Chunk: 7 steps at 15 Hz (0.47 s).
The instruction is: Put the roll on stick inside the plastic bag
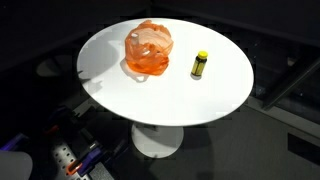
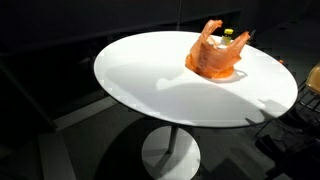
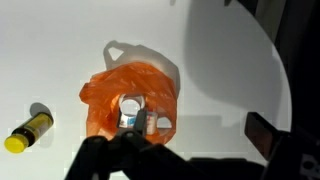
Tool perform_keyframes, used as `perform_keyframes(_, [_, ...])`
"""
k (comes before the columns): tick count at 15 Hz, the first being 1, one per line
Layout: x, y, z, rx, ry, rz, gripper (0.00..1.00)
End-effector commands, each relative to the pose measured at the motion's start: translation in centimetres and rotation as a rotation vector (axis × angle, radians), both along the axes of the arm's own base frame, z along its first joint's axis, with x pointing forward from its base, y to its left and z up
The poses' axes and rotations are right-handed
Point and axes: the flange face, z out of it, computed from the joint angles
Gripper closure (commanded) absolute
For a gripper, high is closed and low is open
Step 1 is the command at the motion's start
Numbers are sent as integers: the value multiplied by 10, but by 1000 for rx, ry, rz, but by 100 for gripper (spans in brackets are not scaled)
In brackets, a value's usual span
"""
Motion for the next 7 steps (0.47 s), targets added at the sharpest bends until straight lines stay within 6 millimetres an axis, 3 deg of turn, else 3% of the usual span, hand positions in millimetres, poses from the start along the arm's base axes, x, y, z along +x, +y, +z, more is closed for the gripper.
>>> perform_keyframes(1, [-22, -4, 23, 4, 3, -29, 0])
perform_keyframes(3, [-13, -2, 20, -2, -3, -7, 0])
perform_keyframes(7, [-17, -4, 22, 0, -5, -10, 0])
